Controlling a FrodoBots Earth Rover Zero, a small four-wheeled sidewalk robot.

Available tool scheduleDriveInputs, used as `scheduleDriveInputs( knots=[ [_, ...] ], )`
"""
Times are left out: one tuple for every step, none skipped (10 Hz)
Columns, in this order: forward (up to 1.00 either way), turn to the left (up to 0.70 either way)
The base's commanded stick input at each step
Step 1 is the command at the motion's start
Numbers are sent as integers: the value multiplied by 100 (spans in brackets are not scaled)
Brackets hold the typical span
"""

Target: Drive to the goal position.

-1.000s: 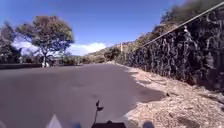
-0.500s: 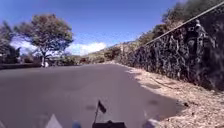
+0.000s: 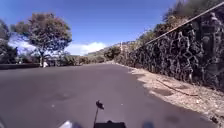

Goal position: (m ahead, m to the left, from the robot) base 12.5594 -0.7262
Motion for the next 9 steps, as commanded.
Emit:
scheduleDriveInputs(
  knots=[
    [100, 0],
    [100, -21],
    [100, -25],
    [100, -28],
    [100, -2],
    [100, -9],
    [100, -16],
    [100, -4],
    [100, -10]
  ],
)
